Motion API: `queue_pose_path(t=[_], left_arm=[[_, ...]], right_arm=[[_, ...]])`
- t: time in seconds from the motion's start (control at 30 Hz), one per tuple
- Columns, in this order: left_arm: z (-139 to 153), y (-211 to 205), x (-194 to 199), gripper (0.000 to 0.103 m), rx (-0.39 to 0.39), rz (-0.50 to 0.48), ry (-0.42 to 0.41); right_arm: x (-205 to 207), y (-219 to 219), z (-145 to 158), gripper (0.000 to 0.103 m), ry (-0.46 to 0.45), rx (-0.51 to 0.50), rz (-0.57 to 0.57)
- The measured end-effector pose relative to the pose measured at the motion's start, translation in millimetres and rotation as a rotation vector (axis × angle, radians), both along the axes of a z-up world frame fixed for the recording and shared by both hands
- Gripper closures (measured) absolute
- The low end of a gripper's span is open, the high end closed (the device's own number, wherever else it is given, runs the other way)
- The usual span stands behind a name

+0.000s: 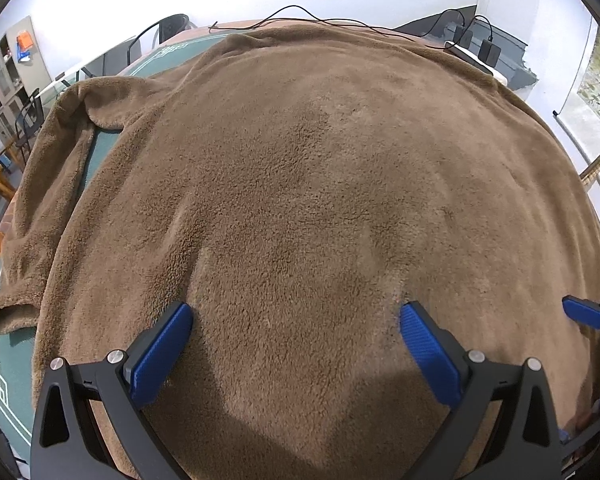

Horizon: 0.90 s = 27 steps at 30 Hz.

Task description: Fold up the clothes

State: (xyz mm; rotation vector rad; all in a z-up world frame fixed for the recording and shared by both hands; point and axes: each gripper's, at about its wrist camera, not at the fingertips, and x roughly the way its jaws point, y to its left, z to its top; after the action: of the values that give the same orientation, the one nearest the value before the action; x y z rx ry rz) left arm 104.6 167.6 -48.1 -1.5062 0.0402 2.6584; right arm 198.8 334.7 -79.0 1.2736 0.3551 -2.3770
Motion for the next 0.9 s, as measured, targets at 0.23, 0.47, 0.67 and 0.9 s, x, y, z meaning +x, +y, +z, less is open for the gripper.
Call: queue_pose_path(t=[0.23, 0.47, 0.67, 0.9], left_arm=[[1.5, 6.2, 8.7, 0.0, -0.003, 0.0, -0.005], [3.3, 4.9, 14.8, 0.0, 0.003, -0.005, -0.015], [19.8, -0.5, 20.2, 0.0, 0.047, 0.013, 0.009], [30.3, -7.6, 19.6, 0.0, 0.066, 0.037, 0.035]], right_arm=[[-0.6, 0.9, 0.1, 0.0, 0.0, 0.001, 0.0], [-1.9, 0.5, 1.0, 0.0, -0.009, 0.005, -0.009], [-10.3, -2.8, 6.0, 0.0, -0.058, 0.035, -0.092], [-33.2, 9.8, 28.7, 0.0, 0.011, 0.023, -0.254]])
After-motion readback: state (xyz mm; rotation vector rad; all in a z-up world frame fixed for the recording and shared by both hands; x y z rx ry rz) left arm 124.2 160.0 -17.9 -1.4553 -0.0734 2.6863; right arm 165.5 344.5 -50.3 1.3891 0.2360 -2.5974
